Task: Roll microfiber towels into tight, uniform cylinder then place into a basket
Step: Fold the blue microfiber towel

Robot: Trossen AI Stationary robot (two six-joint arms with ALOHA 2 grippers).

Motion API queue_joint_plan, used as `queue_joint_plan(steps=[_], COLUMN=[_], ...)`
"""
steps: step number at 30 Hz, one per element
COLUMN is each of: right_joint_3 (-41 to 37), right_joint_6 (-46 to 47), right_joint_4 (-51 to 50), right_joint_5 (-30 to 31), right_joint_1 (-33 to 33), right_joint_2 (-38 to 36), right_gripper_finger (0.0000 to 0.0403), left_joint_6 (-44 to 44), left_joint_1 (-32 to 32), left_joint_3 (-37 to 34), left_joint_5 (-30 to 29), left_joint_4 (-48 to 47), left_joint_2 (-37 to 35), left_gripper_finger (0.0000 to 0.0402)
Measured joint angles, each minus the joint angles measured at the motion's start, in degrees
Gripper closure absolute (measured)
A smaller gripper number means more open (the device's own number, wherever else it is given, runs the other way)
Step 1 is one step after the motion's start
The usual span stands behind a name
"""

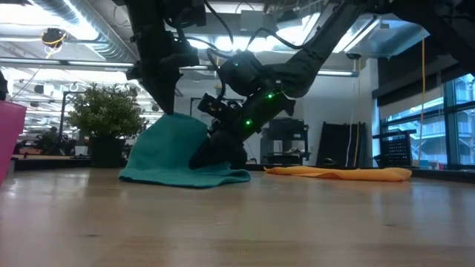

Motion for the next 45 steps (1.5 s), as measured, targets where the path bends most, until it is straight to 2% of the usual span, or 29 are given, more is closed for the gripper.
queue_joint_plan(steps=[22, 26, 32, 41, 45], right_joint_3=[0.0, 0.0, -0.1, -0.1, -0.1], right_joint_6=[-0.2, -0.2, -0.4, -1.4, -1.3], right_joint_4=[2.3, 2.5, 3.1, 3.9, 3.6], right_joint_5=[1.7, 1.8, 1.9, 2.1, 2.1], right_joint_1=[-0.7, -0.7, -0.7, -0.7, -0.7], right_joint_2=[2.5, 2.6, 2.7, 2.7, 2.7], right_gripper_finger=[0.0304, 0.0328, 0.0394, 0.0399, 0.0381], left_joint_6=[0.0, 0.0, 0.0, 0.0, 0.1], left_joint_1=[0.0, 0.0, 0.0, 0.0, 0.0], left_joint_3=[0.0, 0.0, 0.0, 0.0, 0.0], left_joint_5=[1.4, 1.5, 1.5, 1.5, 2.0], left_joint_4=[-0.1, -0.1, -0.1, -0.2, -0.2], left_joint_2=[0.0, 0.0, 0.0, 0.0, 0.0], left_gripper_finger=[0.0402, 0.0402, 0.0402, 0.0401, 0.0402])
